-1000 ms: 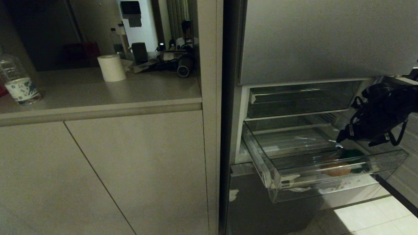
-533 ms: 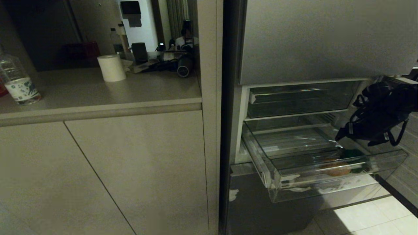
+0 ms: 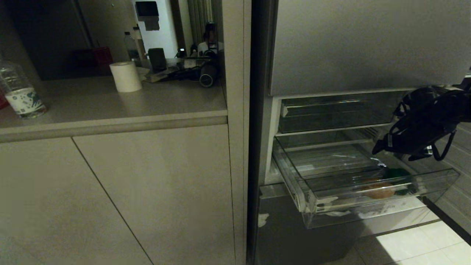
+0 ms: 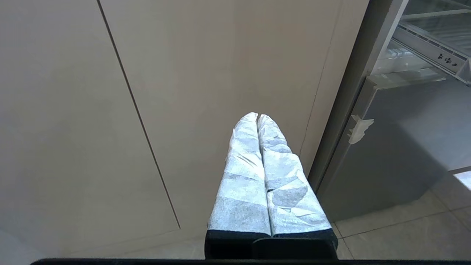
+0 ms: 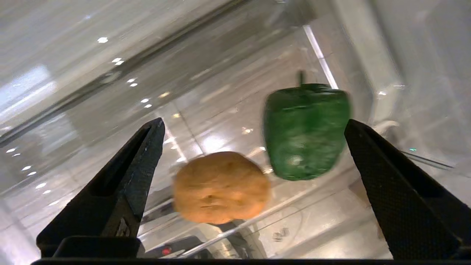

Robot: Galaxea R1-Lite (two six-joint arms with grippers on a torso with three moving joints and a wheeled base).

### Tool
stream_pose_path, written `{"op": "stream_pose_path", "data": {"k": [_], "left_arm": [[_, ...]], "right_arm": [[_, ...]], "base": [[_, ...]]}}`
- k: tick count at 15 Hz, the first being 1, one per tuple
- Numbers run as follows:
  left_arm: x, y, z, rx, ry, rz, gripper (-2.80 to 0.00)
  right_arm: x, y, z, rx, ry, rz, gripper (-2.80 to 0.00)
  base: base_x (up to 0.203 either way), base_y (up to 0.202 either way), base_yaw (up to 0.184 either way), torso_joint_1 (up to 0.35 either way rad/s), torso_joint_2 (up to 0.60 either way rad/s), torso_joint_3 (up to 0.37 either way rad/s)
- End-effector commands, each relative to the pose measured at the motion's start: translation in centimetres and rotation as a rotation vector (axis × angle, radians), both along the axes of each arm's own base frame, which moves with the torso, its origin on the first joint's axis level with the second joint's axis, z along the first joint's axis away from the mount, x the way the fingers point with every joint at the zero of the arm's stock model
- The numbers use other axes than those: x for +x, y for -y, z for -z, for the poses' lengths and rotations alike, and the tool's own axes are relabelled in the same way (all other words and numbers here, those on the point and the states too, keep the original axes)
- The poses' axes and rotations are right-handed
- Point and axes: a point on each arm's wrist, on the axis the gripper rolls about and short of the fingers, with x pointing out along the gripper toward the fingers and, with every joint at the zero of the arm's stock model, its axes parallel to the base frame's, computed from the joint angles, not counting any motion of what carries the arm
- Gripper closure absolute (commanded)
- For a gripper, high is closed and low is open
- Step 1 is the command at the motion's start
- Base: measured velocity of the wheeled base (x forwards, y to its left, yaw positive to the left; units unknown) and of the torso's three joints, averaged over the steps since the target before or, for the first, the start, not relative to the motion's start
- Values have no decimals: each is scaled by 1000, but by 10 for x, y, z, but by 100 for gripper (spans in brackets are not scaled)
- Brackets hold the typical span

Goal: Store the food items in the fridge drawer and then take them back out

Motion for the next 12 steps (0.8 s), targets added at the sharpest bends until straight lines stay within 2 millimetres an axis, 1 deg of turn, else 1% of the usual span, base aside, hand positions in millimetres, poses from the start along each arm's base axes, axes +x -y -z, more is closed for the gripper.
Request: {"op": "stream_pose_path", "data": {"k": [1,2,4,7,10,12], "left_arm": [[0,0,0,0,-1,0,0],[0,0,0,0,-1,0,0],[0,0,0,0,-1,0,0],[0,0,0,0,-1,0,0],[0,0,0,0,-1,0,0],[0,0,0,0,-1,0,0]], "right_arm": [[3,0,6,2,-11,1,-280],[5,1,5,-4,11,1,-280],[9,2,11,-11,9,6,-280],[10,9,18,-8,-7,24,-280],[13,19,31,15,-27,76,-280],[13,21,35,27,-34,96,-280]], "base": [[0,0,0,0,0,0],[0,0,0,0,0,0],[0,0,0,0,0,0],[0,0,0,0,0,0],[0,0,0,0,0,0],[0,0,0,0,0,0]]}}
